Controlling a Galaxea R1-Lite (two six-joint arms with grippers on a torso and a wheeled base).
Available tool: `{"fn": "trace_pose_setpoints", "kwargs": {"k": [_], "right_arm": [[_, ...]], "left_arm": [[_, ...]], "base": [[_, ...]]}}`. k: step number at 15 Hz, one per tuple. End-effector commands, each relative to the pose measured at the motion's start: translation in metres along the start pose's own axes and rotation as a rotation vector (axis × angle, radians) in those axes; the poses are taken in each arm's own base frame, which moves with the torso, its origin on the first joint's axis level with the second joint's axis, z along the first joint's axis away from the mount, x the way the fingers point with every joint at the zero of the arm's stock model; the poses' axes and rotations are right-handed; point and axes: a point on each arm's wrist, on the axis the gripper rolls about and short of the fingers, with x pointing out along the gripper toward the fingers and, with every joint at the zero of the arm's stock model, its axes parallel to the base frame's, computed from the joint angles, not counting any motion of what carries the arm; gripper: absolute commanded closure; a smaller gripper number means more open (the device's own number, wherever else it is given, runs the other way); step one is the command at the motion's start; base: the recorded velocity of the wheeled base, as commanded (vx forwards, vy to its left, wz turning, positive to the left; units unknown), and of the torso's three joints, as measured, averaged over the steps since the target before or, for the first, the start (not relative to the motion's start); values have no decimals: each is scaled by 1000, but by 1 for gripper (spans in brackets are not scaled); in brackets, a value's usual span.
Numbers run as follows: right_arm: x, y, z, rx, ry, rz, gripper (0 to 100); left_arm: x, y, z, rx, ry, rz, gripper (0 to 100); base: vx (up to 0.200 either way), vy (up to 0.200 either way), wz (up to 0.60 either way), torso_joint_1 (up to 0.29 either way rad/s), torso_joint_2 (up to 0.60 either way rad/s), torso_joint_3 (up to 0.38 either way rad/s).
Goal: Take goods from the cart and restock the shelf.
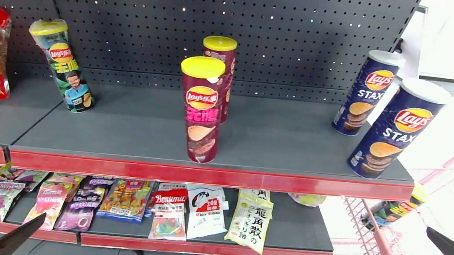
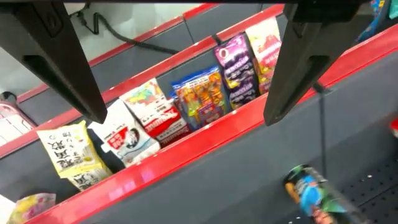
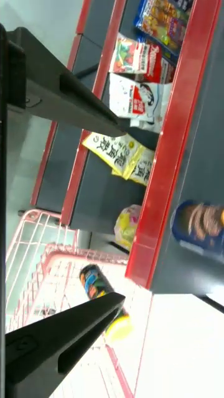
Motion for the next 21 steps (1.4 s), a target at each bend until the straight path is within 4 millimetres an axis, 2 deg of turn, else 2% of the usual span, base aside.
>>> {"fn": "trace_pose_setpoints", "kwargs": {"k": [1,10,13,16,21], "right_arm": [[0,0,0,-1,1,2,0],[-5,2,-4,-13,-3,-4,0],[-4,2,-7,-23,6,0,0],[-4,2,-8,-25,13,3,0],[-3,3,-12,-22,26,6,0]], "left_arm": [[0,0,-1,0,0,1,0],[-3,0,-1,76,-15,-14,0],[-2,-3,-1,79,-44,-103,0],[1,-3,1,80,-35,-109,0],[3,-3,1,91,-23,-115,0]], "base": [[0,-200,0,7,2,7],[0,-200,0,0,3,2],[0,0,0,0,0,0],[0,0,0,0,0,0],[0,0,-600,3,3,0]]}}
